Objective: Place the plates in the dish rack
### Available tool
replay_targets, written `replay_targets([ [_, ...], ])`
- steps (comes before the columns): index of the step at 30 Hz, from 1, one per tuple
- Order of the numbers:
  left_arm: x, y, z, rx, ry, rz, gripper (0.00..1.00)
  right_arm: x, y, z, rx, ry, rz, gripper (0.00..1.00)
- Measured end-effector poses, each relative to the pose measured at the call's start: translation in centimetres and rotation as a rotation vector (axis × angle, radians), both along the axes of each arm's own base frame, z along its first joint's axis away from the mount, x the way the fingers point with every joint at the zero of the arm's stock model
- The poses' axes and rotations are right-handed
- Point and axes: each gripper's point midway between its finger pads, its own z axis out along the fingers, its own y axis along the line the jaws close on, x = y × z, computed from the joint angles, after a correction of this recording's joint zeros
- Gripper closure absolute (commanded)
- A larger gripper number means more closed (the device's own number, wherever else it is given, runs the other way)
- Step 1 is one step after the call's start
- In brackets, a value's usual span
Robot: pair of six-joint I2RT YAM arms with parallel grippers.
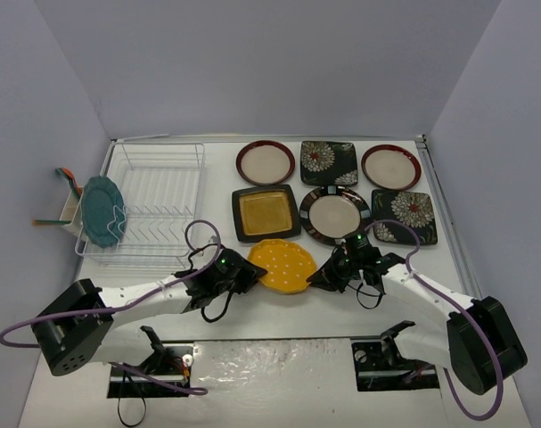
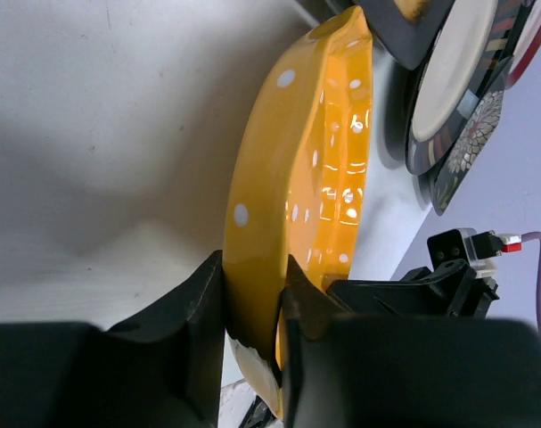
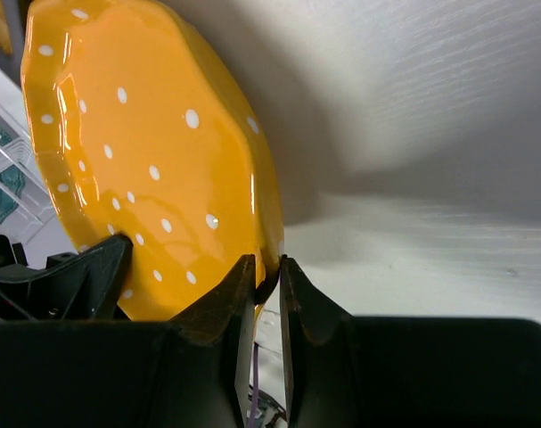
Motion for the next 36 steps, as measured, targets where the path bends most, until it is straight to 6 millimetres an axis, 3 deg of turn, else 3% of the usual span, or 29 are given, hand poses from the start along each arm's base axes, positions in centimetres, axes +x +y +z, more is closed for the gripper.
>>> replay_targets([
  [5, -0.3, 0.6, 0.3, 0.007, -0.003, 0.011, 1.00, -0.2, 0.7, 1.3, 0.058, -0.048, 0.037, 0.48],
  [7, -0.5, 0.9, 0.4, 0.017, -0.003, 0.013, 1.00, -0.1, 1.1, 2.2, 0.087, -0.078, 0.056, 0.28],
  [13, -1.8, 2.3, 0.9, 0.074, -0.015, -0.016, 1.00, 0.0, 1.3, 3.4, 0.095, -0.136, 0.110, 0.01],
  [19, -3.0, 4.0, 2.2, 0.182, -0.036, -0.088, 1.00, 1.6, 0.5, 5.7, 0.016, -0.224, 0.150, 0.00],
  [23, -2.9, 4.8, 4.7, 0.293, -0.088, -0.161, 1.00, 3.4, -0.5, 8.3, -0.077, -0.330, 0.182, 0.00],
  [31, -0.9, 5.9, 14.0, 0.484, -0.331, -0.298, 1.00, 7.1, -2.8, 15.3, -0.266, -0.585, 0.233, 0.00],
  [36, 1.3, 8.1, 20.4, 0.709, -0.475, -0.354, 1.00, 8.3, -4.0, 17.7, -0.351, -0.679, 0.239, 0.00],
])
